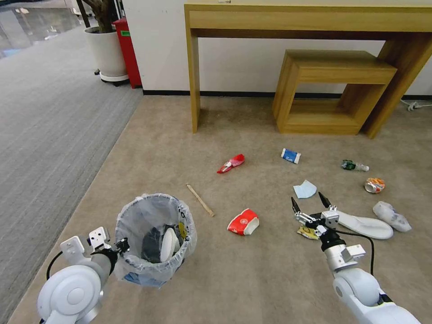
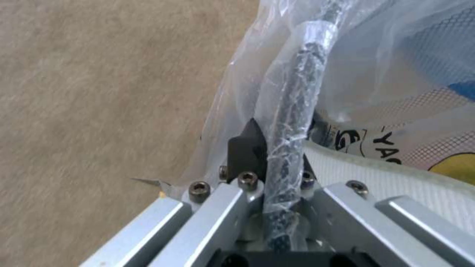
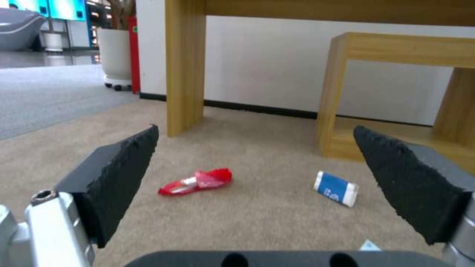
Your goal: Pick up the trash bin and place the garbage on the floor into it.
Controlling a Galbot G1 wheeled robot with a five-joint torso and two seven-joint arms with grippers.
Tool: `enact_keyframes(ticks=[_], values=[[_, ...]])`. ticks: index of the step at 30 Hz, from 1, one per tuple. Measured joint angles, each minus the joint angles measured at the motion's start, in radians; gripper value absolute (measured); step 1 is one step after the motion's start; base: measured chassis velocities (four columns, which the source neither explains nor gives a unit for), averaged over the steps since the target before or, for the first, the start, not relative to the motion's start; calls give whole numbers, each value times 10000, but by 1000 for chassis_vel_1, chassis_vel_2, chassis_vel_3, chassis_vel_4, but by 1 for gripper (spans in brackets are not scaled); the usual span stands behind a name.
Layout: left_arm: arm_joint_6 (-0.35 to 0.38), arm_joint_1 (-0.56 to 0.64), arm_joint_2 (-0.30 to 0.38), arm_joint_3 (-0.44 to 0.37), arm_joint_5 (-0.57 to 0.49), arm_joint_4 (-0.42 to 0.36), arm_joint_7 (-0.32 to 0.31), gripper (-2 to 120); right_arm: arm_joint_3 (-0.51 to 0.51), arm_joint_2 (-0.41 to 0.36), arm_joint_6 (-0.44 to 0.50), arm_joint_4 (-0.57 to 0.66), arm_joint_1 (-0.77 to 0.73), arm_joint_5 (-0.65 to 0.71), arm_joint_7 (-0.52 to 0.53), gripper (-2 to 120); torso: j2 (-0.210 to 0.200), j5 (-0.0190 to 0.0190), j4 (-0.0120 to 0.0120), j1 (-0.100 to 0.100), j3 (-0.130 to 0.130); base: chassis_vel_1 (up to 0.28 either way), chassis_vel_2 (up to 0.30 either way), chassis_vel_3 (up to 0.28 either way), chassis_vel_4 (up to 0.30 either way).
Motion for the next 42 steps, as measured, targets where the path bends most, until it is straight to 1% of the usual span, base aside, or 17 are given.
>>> enact_keyframes(ticks=[16, 28, 35, 42], values=[[-6, -5, 10, 45, -21, -28, -1, 0, -8, 65, 18, 16, -58, -58, 8, 100, 0, 0, 0, 0, -1, -94, 98, 92, -94], [-6, 29, 24, 7, -36, -90, 0, 0, -6, 121, 30, 16, -73, -151, 5, 100, 0, -1, 0, -1, -2, -35, 33, 38, -24], [-6, 118, 75, -170, -41, -83, -4, 0, 18, 141, 52, 16, -152, -167, 3, 100, 0, -1, 0, -1, -2, -55, 61, 57, -61], [-10, 260, 254, -621, -117, -143, -34, 0, 0, 145, 25, 50, -230, -164, 81, 100, 0, -1, 0, 0, -2, -8, 7, 7, -11]])
